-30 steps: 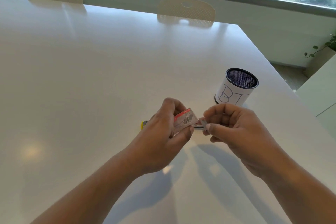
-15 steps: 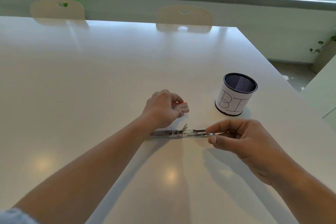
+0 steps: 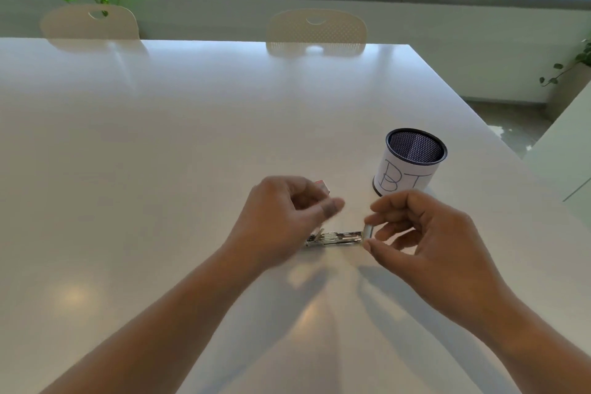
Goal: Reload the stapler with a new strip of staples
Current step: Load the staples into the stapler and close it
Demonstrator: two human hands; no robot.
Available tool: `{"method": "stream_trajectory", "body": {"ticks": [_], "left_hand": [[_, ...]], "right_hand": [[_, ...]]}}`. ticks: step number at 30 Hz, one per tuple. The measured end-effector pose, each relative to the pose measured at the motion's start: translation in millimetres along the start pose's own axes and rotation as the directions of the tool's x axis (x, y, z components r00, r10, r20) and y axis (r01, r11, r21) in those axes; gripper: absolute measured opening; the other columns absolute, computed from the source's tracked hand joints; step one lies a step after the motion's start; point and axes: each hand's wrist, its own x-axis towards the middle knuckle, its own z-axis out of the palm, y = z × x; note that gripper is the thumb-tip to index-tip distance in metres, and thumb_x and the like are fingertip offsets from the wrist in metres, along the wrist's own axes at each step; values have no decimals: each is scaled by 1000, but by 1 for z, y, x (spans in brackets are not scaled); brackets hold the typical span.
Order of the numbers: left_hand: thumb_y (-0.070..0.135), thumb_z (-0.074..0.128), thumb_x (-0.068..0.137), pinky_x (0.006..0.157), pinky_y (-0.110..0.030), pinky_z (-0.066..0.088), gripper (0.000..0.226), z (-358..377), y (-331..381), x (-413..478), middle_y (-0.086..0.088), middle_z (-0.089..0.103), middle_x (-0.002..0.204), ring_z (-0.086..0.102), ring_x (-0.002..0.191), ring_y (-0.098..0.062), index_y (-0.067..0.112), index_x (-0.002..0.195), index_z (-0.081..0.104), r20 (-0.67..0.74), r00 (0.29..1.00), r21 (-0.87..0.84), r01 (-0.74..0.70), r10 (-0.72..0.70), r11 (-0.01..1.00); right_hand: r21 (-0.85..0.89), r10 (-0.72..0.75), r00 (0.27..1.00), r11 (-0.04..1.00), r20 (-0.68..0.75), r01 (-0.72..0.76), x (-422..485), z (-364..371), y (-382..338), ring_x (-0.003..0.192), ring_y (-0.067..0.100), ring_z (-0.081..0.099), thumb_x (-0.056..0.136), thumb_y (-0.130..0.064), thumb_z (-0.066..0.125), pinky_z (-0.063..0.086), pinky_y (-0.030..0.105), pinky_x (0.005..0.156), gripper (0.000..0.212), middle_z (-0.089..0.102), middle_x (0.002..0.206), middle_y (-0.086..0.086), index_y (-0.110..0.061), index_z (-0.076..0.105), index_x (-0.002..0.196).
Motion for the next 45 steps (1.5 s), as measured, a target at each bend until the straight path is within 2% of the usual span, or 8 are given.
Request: {"method": "stream_trajectory", "body": {"ticks": [3,10,17,24,32,38,41,45], "left_hand": [[50,82,69,60,-29,42,31,5,10,-29,-11,73,68,55,59,-10,21,78,78,95,994,-111,57,-46,992],[23,86,73,53,-20,50,15,7,20,-42,-6,79,73,71,66,-12,15,83,79,126,980,-270,185,-156,945],[18,85,62,58,-20,54,22,7,15,-57,-8,77,80,71,72,-14,15,83,78,173,959,-631,284,-227,722],[17,90,61,58,-19,50,18,12,12,-60,-4,76,72,66,67,-11,18,75,77,174,965,-639,262,-196,723],[6,82,59,53,-7,46,13,11,11,-60,-3,75,64,66,58,-5,7,70,75,145,984,-673,172,-100,719],[26,93,52,66,-20,51,42,4,2,-47,5,70,77,61,68,-10,21,92,79,118,987,-523,159,-113,838],[35,93,57,61,-14,49,43,-8,-13,-34,10,68,82,60,70,-5,26,96,76,-65,998,-145,-37,28,989],[39,84,71,79,-40,56,33,-14,-34,-28,10,67,92,62,90,-15,25,100,76,-52,991,288,-104,124,952]], "right_hand": [[-102,-158,987,982,32,161,-3,8,-10,76,0,68,69,-14,85,49,8,58,35,73,89,-22,-29,67,95],[-243,-325,938,906,120,346,-5,10,-19,79,-11,60,68,-14,86,43,2,59,37,70,85,-23,-26,68,99],[168,-53,995,985,80,39,-8,0,-15,75,10,75,68,-22,86,61,23,67,31,79,84,-11,-37,76,94],[147,-114,982,985,150,92,-11,2,-18,71,9,75,77,-16,83,53,12,62,17,79,79,-12,-31,81,84],[181,-211,967,966,143,184,-12,1,-15,77,22,73,76,-15,83,58,35,57,15,78,88,-3,-30,80,79],[110,-214,964,974,155,199,0,-3,-7,67,17,66,74,-12,83,50,22,53,20,78,82,-6,-31,79,76],[73,-138,982,989,132,130,16,-3,9,59,29,60,72,-15,81,46,23,50,17,77,79,1,-31,80,76],[-46,-149,969,986,195,160,35,4,24,62,24,61,73,-17,79,48,29,53,19,76,79,-1,-36,79,76]]}}
